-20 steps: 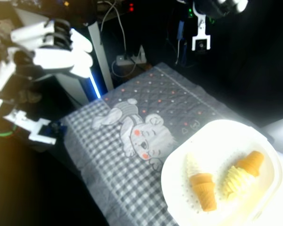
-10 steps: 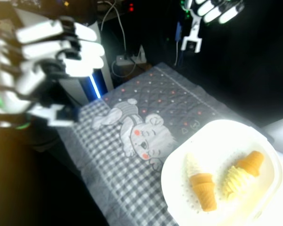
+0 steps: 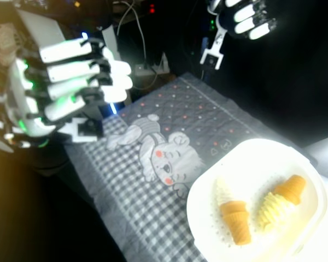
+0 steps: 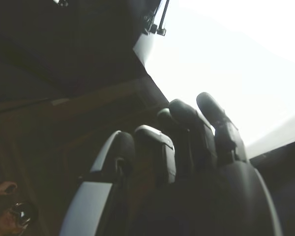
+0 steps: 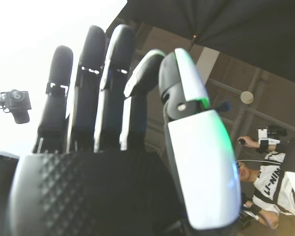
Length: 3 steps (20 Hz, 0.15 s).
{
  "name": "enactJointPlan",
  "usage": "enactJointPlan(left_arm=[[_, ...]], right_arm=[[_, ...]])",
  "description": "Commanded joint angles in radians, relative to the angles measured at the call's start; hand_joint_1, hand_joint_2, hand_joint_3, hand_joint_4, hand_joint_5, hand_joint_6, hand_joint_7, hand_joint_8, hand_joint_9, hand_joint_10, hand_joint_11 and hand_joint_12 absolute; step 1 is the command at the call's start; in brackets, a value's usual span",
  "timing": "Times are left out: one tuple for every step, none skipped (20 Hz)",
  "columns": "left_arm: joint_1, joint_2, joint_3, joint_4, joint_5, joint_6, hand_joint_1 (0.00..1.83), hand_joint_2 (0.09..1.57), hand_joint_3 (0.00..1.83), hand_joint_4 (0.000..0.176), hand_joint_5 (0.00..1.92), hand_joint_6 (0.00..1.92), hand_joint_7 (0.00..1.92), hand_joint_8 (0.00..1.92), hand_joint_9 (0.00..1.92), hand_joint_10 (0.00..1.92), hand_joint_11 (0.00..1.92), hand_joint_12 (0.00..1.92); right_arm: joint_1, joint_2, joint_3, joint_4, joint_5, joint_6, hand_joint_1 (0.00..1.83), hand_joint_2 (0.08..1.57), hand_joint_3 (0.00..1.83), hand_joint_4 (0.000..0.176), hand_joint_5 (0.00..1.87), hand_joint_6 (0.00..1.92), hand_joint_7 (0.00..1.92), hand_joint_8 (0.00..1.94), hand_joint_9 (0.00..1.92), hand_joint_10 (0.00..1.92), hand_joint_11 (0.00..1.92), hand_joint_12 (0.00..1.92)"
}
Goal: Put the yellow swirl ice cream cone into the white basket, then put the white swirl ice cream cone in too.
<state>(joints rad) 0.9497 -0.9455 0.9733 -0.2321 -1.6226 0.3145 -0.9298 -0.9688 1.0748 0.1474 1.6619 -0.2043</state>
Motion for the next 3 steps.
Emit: enactJointPlan(left_arm=[[-0.01, -0.004, 0.005, 0.006, -0.11, -0.012, 0.73, 1.48, 0.01, 0.007, 0.4, 1.92, 0.51, 1.64, 0.44, 1.75, 0.06, 1.83], [-0.01, -0.004, 0.006, 0.006, -0.11, -0.012, 0.67, 1.49, 0.01, 0.033, 0.4, 1.92, 0.53, 1.66, 0.49, 1.74, 0.12, 1.89], [-0.01, -0.009, 0.006, 0.006, -0.11, -0.013, 0.95, 1.42, 0.01, 0.0, 0.44, 1.92, 0.57, 1.6, 0.53, 1.69, 0.12, 1.81]], right_arm=[[0.014, -0.007, 0.002, 0.009, 0.103, 0.016, 0.79, 1.19, 0.0, 0.0, 0.6, 0.96, 0.87, 0.27, 0.69, 0.67, 0.35, 1.17], [0.014, -0.008, 0.002, 0.009, 0.103, 0.017, 0.79, 1.18, 0.0, 0.0, 0.61, 0.76, 0.84, 0.26, 0.65, 0.69, 0.32, 1.12], [0.014, -0.008, 0.002, 0.009, 0.103, 0.018, 0.87, 1.23, 0.0, 0.098, 0.7, 1.24, 0.84, 0.3, 0.63, 0.77, 0.33, 1.12]])
